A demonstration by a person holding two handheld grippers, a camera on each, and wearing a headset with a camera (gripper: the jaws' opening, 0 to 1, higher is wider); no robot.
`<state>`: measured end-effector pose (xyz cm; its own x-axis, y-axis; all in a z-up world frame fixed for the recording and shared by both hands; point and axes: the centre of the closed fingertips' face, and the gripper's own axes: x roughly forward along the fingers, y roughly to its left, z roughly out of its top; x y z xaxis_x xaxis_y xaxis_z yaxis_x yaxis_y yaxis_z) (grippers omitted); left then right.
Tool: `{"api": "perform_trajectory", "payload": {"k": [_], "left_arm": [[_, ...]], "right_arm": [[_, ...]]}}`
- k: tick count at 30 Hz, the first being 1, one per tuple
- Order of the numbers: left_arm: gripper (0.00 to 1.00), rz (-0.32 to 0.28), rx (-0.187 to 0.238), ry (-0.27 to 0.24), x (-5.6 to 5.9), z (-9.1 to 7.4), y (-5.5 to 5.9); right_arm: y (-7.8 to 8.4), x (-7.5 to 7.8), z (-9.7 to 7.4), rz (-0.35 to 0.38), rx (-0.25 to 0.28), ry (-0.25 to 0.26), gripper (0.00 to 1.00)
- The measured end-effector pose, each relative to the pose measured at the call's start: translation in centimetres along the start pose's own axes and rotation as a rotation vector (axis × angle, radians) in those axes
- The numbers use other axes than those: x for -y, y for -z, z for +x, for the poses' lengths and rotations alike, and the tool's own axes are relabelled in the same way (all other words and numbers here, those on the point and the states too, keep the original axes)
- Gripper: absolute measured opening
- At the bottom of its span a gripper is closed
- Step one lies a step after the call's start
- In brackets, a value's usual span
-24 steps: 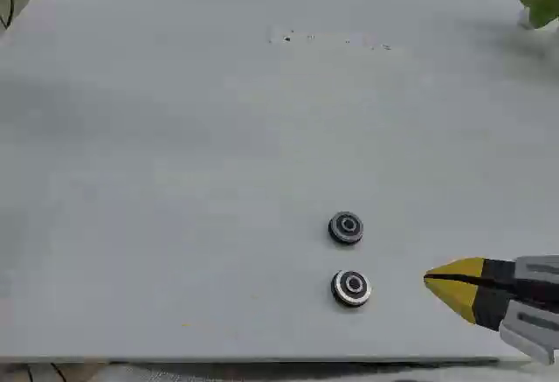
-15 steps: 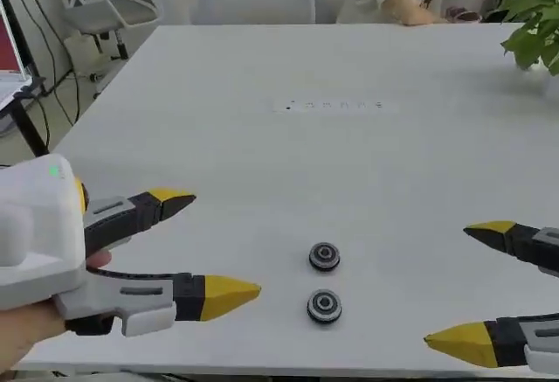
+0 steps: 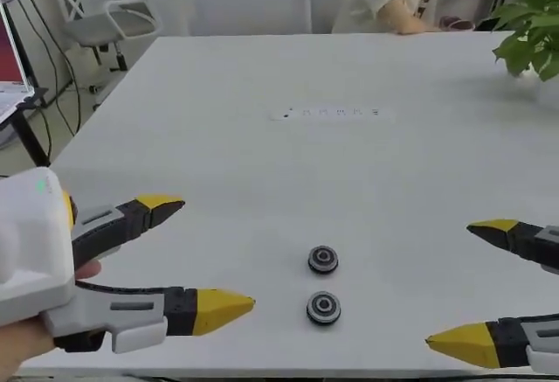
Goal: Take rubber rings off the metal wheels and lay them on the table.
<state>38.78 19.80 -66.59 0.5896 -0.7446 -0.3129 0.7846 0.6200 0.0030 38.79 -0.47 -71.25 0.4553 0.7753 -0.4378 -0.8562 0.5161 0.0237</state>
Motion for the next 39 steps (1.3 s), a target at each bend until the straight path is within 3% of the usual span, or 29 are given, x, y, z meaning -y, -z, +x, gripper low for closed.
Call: {"api": "perform_trajectory", "payload": {"k": [17,22,39], "left_arm": [[0.88,0.052,-0.049,-0.013,-1.0,1.2,1.4],[0.89,0.075,-0.077,0.005,-1.0,1.9,1.9],[0.88,0.112,-0.09,0.054,-2.3,2.8,2.1]], "right_arm": [[0.9,1.1,0.7,-0.021,-0.043,0.002,0.95],[1.0,1.2,1.1,-0.012,-0.038,-0.005,0.95],[1.3,1.4,1.5,0.004,-0.039,0.021,0.95]]}}
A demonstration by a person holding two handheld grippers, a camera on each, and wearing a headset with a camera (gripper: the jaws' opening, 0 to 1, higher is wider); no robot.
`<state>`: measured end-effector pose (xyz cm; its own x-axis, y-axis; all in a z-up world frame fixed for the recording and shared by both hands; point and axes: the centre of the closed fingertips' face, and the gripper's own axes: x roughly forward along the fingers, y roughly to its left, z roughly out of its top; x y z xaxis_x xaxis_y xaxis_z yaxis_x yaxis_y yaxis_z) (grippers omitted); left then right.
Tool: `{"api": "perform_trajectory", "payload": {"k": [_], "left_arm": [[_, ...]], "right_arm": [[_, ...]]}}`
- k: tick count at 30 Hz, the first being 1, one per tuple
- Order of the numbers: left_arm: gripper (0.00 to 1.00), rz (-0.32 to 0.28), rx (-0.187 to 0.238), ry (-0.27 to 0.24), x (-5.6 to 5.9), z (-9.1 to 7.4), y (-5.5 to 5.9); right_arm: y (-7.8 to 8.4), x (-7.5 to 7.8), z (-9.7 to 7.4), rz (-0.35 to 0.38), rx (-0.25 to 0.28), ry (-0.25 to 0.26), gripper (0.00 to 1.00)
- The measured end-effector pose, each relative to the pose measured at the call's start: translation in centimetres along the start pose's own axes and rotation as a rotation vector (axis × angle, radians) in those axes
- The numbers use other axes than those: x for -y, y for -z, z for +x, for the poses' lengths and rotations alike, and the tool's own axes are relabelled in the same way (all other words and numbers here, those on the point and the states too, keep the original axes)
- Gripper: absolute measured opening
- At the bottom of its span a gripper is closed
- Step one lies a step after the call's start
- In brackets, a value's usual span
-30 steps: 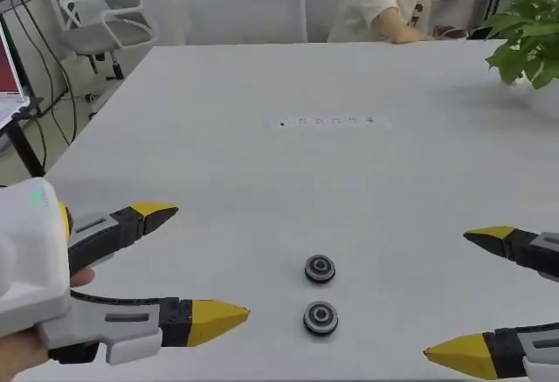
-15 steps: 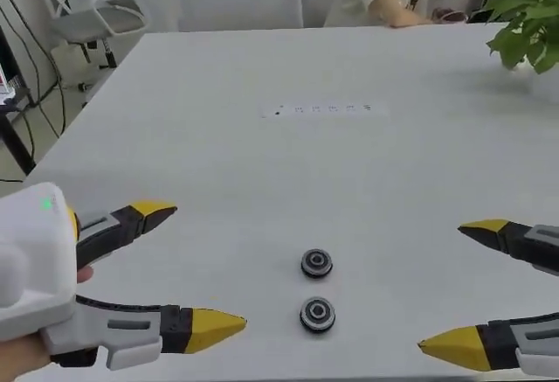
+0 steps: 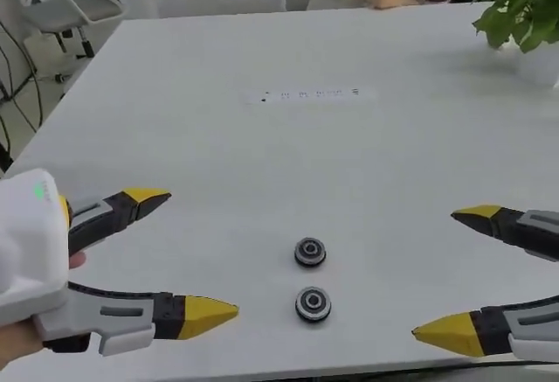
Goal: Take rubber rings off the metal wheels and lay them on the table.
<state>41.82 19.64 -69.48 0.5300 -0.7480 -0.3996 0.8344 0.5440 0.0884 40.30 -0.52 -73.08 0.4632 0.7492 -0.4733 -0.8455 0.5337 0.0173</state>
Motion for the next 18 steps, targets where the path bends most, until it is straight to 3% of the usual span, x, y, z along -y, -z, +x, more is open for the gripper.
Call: {"api": "perform_trajectory", "payload": {"k": [18], "left_arm": [[0.84,0.035,-0.013,0.052,-0.7,0.9,0.3]], "right_arm": [[-1.2,0.6,1.1,-0.034,0.002,0.005,0.92]]}}
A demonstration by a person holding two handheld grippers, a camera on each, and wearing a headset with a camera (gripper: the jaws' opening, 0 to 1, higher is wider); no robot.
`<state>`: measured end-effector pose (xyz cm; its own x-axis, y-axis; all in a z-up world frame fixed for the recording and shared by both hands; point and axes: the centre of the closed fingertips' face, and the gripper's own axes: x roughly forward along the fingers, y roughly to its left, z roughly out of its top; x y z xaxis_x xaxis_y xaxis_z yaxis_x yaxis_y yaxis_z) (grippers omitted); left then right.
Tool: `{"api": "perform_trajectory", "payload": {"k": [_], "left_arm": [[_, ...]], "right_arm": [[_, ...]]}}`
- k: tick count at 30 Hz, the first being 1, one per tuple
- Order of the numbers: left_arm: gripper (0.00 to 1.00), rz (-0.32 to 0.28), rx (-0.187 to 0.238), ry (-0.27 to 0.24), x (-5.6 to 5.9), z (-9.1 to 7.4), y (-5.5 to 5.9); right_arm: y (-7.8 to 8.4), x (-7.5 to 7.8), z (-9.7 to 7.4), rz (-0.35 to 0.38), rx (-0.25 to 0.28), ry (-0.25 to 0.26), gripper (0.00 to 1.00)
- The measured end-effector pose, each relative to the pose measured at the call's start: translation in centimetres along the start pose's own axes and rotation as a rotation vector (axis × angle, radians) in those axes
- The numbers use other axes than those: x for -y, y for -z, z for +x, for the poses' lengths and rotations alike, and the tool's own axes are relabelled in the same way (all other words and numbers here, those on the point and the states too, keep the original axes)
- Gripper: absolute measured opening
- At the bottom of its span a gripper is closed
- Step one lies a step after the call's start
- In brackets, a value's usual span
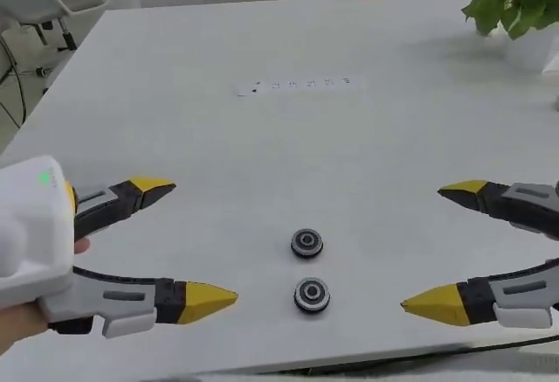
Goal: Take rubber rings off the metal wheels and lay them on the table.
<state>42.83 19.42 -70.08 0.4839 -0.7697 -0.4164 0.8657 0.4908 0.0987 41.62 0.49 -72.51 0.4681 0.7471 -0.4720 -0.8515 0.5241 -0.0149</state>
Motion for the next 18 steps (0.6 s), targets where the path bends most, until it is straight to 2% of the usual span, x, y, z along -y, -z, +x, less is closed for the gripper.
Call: {"api": "perform_trajectory", "payload": {"k": [3,12,18], "left_arm": [[0.83,-0.002,0.002,0.004,-0.4,0.2,-0.1],[0.77,0.018,-0.005,0.022,-0.6,1.0,-0.2],[0.73,0.023,-0.015,0.031,-0.8,1.6,0.1]], "right_arm": [[-0.2,0.1,0.4,-0.008,0.0,-0.007,0.9],[-0.8,0.6,1.7,-0.043,-0.002,-0.034,0.86],[-0.9,0.7,2.6,-0.054,0.0,-0.057,0.83]]}}
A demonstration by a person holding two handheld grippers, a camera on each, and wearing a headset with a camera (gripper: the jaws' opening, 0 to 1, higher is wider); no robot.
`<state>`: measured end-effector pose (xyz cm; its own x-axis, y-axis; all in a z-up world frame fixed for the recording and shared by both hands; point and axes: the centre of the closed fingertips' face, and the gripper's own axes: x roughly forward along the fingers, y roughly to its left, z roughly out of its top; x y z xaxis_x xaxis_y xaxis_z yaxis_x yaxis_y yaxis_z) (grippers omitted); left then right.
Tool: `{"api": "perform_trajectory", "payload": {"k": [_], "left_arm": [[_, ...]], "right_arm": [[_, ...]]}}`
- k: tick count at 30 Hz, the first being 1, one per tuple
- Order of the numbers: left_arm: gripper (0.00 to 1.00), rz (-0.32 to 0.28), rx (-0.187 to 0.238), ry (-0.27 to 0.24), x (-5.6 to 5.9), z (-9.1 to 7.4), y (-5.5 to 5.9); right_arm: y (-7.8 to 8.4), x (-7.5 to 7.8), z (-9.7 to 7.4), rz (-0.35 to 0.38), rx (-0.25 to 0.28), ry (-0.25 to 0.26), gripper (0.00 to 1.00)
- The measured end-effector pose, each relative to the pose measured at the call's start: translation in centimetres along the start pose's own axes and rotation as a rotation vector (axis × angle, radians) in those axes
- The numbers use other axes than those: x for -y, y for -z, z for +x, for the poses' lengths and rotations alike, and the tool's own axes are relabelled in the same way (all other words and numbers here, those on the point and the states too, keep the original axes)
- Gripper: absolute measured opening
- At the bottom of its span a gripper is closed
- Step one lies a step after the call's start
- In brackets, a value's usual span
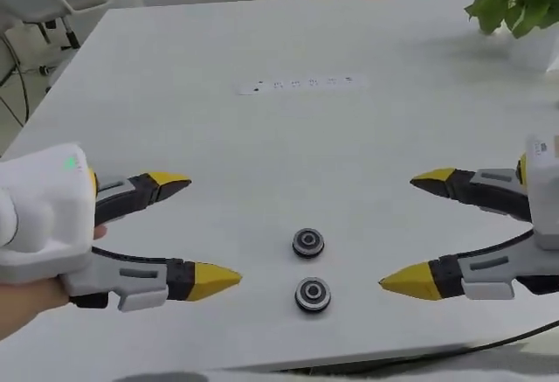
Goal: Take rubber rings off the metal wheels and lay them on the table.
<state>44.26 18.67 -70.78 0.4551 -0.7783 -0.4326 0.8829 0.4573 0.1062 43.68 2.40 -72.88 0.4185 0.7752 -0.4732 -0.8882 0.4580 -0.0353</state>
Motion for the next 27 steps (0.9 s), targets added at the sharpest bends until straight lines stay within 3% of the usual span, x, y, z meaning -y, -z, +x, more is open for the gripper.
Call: {"api": "perform_trajectory", "payload": {"k": [14,27], "left_arm": [[0.68,-0.007,-0.027,0.019,-0.2,1.3,1.3],[0.64,-0.011,-0.073,0.071,0.6,3.4,2.8]], "right_arm": [[0.4,-0.6,2.1,-0.043,-0.011,-0.062,0.69],[4.0,-1.3,4.1,-0.021,-0.096,-0.127,0.6]]}}
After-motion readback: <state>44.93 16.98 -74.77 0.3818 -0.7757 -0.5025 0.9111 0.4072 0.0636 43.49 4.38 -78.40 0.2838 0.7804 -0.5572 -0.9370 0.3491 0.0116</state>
